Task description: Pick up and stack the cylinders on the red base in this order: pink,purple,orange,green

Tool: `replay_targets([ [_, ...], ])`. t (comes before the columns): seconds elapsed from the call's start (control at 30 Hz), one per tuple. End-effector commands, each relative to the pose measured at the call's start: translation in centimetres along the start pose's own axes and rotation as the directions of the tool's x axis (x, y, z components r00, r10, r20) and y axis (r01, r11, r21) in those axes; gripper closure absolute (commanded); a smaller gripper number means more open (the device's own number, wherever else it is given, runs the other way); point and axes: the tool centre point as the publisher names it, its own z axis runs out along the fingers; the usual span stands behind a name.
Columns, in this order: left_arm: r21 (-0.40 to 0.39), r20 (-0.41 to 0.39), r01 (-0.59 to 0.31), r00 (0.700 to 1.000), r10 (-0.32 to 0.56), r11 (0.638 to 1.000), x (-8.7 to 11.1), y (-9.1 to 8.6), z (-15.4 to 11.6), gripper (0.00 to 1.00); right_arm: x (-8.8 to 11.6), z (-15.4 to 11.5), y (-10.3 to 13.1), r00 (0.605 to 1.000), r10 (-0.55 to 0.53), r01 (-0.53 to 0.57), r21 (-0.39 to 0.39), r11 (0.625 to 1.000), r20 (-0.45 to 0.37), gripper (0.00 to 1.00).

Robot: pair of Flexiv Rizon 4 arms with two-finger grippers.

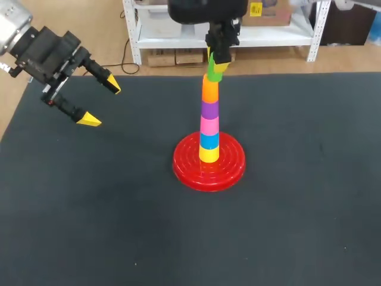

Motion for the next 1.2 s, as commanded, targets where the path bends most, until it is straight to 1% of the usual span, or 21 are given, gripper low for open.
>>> replay_targets([
  [0.03,-0.003,0.0,-0.002,1.0,0.002,1.0,0.1,-0.1,0.1,0.0,-0.2,0.1,-0.4,1.0,0.0,0.0,-0.003,1.0,-0.001,1.0],
  [0.33,-0.003,0.0,-0.002,1.0,0.002,1.0,0.1,-0.1,0.1,0.0,-0.6,0.2,-1.2,1.0,0.0,0.0,-0.004,1.0,-0.011,1.0],
  [0.63,-0.003,0.0,-0.002,1.0,0.002,1.0,0.1,-0.1,0.1,0.0,-1.0,0.7,-0.9,0.999,-0.025,0.025,-0.023,0.999,-0.037,1.0],
  [1.2,-0.003,0.0,-0.002,1.0,0.002,1.0,0.1,-0.1,0.1,0.0,-0.9,2.3,-1.0,0.999,-0.026,0.022,-0.069,0.997,-0.048,1.0],
])
